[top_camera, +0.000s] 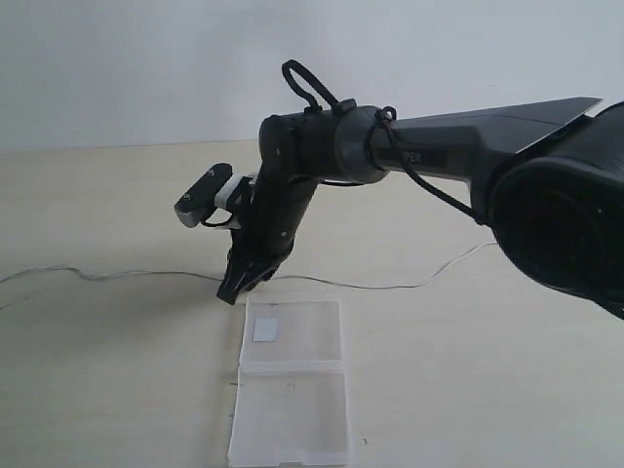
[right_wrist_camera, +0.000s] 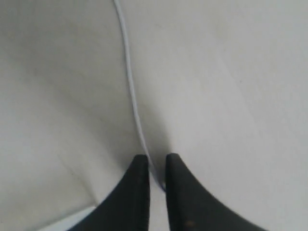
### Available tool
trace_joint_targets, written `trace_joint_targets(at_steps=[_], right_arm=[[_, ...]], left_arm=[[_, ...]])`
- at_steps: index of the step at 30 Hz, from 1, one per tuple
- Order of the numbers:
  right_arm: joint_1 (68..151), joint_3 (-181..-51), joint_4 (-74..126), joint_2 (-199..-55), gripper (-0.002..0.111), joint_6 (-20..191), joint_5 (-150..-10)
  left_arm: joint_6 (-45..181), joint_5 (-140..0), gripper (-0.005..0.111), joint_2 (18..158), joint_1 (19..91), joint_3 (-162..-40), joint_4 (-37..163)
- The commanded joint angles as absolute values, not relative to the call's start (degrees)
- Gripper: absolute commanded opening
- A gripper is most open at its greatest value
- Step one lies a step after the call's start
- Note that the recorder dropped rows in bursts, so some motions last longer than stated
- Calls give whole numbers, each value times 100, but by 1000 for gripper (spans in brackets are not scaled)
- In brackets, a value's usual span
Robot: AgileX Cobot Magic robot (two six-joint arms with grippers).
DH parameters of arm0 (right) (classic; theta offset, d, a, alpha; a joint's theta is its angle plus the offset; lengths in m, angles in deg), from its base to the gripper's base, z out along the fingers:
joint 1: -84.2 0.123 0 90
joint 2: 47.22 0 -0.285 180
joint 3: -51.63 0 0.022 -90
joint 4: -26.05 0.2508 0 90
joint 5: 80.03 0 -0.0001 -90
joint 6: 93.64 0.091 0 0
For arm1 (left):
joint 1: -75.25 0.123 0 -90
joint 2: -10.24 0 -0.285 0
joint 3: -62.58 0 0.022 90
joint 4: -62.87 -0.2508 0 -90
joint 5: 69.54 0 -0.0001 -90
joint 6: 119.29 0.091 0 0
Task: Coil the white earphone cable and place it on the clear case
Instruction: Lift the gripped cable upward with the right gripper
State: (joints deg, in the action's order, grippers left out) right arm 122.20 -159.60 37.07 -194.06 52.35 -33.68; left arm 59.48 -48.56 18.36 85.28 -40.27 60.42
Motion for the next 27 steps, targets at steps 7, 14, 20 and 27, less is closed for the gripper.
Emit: trace_joint_targets(at_steps=[7, 14, 20, 27], right_arm=[[12215, -15950, 2492, -18928, 0, 5492, -2967], [12215, -15950, 2605, -17790, 0, 5492, -3330], [12215, -15950, 2605, -16727, 0, 5506, -3303], [12215, -15950, 2532, -15409, 0, 5506, -3590]], left_arm=[[5953, -4895, 0, 1803, 8543, -4021, 6070], [5953, -4895, 0, 1803, 8543, -4021, 6070], [5953, -4895, 0, 1803, 8543, -4021, 6070], [5953, -4895, 0, 1803, 8543, -4021, 6070]])
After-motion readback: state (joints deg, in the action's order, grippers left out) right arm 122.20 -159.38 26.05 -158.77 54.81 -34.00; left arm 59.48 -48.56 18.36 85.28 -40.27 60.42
